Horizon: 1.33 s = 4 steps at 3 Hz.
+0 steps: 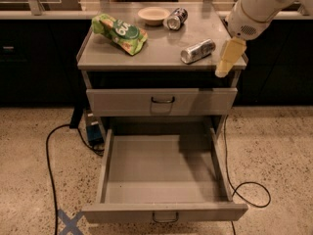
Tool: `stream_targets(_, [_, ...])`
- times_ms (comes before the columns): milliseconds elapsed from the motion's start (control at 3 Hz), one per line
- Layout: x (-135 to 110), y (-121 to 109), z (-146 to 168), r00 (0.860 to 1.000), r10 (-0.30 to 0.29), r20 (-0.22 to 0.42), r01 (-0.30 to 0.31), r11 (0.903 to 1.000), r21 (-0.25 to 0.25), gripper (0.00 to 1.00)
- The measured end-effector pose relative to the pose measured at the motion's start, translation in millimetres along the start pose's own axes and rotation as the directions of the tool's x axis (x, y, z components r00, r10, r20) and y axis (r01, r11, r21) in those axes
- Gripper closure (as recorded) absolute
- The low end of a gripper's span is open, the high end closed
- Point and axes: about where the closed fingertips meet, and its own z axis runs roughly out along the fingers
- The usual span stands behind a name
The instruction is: Place redbull can into middle drawer
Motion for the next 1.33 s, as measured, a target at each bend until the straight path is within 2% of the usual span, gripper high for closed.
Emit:
stream_targets(333, [-15.6,-29.7,11.4,0.997,-0.017,0.081,0.017,0.9998,0.007,0.0])
stream_targets(667, [-32.4,-44.0,33.5,0.989,-0.04,0.142,0.046,0.9982,-0.038,0.0])
stream_targets(1000, [-48.2,-43.6,56.3,0.977,-0.073,0.198,0.097,0.9888,-0.113,0.0])
stream_targets(1333, [-60.5,-43.8,72.3,0.968,-0.106,0.227,0.142,0.9785,-0.149,0.0])
